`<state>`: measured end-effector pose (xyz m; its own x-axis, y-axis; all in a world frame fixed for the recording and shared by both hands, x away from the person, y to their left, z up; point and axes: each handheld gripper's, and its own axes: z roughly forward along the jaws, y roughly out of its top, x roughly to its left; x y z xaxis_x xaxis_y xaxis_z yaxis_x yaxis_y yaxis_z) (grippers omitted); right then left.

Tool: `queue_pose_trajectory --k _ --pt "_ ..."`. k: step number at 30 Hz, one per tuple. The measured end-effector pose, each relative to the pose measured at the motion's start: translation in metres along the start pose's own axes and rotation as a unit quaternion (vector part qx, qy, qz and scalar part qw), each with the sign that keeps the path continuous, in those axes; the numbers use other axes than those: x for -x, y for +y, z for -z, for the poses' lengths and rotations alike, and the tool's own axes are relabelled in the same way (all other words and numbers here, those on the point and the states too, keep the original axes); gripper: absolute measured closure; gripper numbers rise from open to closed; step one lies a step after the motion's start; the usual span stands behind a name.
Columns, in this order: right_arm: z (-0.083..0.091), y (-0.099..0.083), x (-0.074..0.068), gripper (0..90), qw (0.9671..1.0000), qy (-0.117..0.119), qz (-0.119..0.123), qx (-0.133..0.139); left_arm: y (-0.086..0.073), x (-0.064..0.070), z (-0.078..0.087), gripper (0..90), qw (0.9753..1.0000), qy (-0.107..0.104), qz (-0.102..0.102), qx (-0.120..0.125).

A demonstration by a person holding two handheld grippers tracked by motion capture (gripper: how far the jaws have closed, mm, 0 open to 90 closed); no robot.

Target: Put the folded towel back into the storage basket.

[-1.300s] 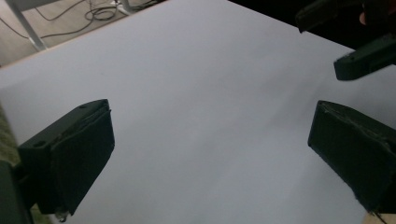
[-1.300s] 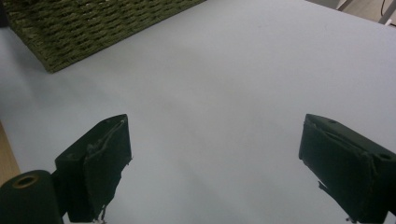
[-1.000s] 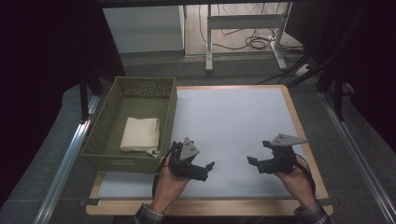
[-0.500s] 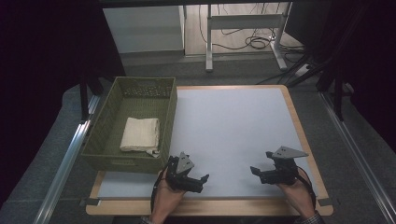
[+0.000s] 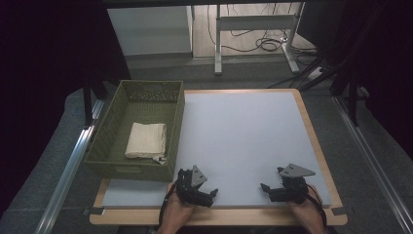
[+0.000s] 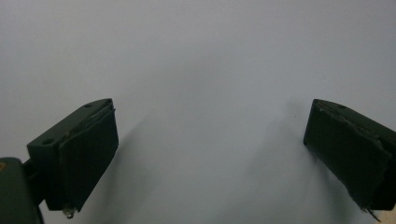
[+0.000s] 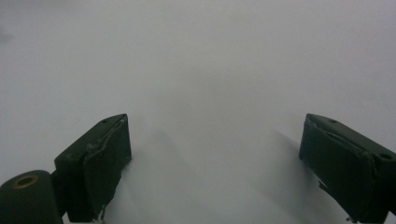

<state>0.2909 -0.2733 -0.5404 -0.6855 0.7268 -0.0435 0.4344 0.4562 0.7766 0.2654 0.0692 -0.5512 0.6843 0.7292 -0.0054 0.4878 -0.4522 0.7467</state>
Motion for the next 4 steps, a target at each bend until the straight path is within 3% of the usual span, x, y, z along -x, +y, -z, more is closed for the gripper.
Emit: queue_pose_trajectory --k 4 --pt "0.0 -0.0007 0.0 9.3 1.0 -0.001 -0.001 0.003 0.0 -0.0013 -0.0005 3.8 1.0 -0.004 0.008 -0.002"
